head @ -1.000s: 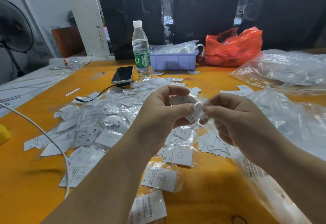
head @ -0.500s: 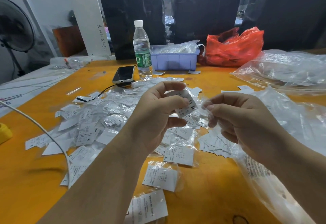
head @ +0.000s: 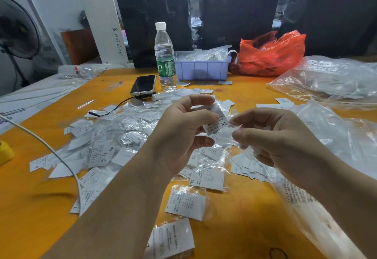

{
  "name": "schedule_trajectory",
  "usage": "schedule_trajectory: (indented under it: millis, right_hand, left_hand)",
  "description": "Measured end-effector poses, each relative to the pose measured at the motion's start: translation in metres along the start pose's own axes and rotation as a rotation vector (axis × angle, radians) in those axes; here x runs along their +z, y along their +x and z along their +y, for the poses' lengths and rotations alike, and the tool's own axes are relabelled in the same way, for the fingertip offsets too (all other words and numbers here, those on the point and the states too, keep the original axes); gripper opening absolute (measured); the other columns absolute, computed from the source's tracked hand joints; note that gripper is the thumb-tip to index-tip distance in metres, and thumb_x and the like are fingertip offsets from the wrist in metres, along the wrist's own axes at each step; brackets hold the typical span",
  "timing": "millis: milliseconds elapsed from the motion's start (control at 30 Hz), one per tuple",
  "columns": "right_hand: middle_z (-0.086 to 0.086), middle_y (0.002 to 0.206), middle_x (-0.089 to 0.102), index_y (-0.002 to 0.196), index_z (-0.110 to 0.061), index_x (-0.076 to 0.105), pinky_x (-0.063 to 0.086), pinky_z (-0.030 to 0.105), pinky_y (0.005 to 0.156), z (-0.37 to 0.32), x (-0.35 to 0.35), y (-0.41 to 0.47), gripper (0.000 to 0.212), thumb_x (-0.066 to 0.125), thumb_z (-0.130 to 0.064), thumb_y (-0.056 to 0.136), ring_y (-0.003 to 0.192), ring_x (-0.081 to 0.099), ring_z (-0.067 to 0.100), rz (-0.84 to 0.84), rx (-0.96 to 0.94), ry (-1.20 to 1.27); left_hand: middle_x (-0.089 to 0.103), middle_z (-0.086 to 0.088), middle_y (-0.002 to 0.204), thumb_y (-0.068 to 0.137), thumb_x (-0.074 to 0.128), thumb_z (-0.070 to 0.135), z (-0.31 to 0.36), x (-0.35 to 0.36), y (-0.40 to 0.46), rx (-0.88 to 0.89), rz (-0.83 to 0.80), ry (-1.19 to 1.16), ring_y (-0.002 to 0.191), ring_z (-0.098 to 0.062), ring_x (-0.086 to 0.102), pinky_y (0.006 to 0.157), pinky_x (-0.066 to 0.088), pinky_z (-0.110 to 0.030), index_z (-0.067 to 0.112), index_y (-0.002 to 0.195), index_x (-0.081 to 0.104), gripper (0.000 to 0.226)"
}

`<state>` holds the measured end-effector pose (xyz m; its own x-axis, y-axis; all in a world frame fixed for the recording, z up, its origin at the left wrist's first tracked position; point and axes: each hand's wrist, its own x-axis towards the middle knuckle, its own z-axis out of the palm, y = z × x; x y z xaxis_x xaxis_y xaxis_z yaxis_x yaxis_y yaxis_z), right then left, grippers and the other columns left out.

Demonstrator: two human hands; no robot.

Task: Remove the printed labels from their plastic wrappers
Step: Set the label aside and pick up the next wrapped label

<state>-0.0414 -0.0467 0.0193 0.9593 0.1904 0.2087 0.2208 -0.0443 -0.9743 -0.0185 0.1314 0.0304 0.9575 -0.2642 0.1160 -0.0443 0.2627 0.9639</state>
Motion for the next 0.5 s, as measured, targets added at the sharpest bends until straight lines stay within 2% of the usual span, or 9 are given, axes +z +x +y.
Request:
schedule_trajectory:
  millis: [167,267,400,467,500]
  right_hand:
    - [0.006,0.058,0.06,0.083,-0.014,0.074,0.03,0.013,0.036,0.0001,0.0007,-0.0014,0.016,0.072,0.001,0.078,0.036,0.044,0.001,0.025,-0.028,-0.036]
    - [0.002,0.056,0.061,0.086,-0.012,0.072,0.033,0.007,0.038,0.0006,0.0004,-0.0019,0.014,0.071,0.0,0.079,0.037,0.049,0.001,0.026,-0.055,-0.077]
    - [-0.002,0.056,0.061,0.084,-0.01,0.073,0.034,0.006,0.04,0.0012,0.0008,-0.0027,0.008,0.069,-0.004,0.083,0.039,0.05,0.001,0.011,-0.103,-0.189]
    - [0.0,0.06,0.063,0.081,-0.016,0.075,0.039,0.016,0.044,0.0014,0.0016,-0.0028,0.007,0.071,-0.013,0.085,0.045,0.053,0.004,0.031,-0.157,-0.301]
    - [0.003,0.063,0.064,0.079,-0.019,0.075,0.044,0.029,0.048,0.0018,0.0022,-0.0031,0.008,0.071,-0.022,0.085,0.051,0.056,0.014,0.054,-0.179,-0.371]
  left_hand:
    - [0.069,-0.001,0.075,0.084,0.063,-0.007,-0.0036,0.0003,0.0006,0.02,-0.015,0.033,0.063,-0.018,0.065,0.043,0.048,-0.024,0.013,0.1,0.065,0.026]
    - [0.07,-0.002,0.079,0.082,0.066,-0.007,-0.0048,0.0001,0.0008,0.026,-0.019,0.035,0.07,-0.021,0.068,0.047,0.051,-0.025,0.014,0.098,0.066,0.026]
    - [0.07,0.0,0.076,0.081,0.068,-0.006,-0.0065,0.0009,0.0,0.042,-0.02,0.049,0.073,-0.023,0.07,0.054,0.055,-0.026,0.014,0.098,0.065,0.026]
    - [0.07,0.0,0.076,0.081,0.069,-0.006,-0.0072,0.002,-0.0007,0.053,-0.014,0.072,0.074,-0.024,0.07,0.058,0.057,-0.028,0.014,0.098,0.065,0.027]
    - [0.07,-0.001,0.077,0.081,0.069,-0.005,-0.0077,0.0025,-0.0013,0.066,-0.009,0.1,0.075,-0.024,0.07,0.059,0.058,-0.029,0.014,0.098,0.065,0.027]
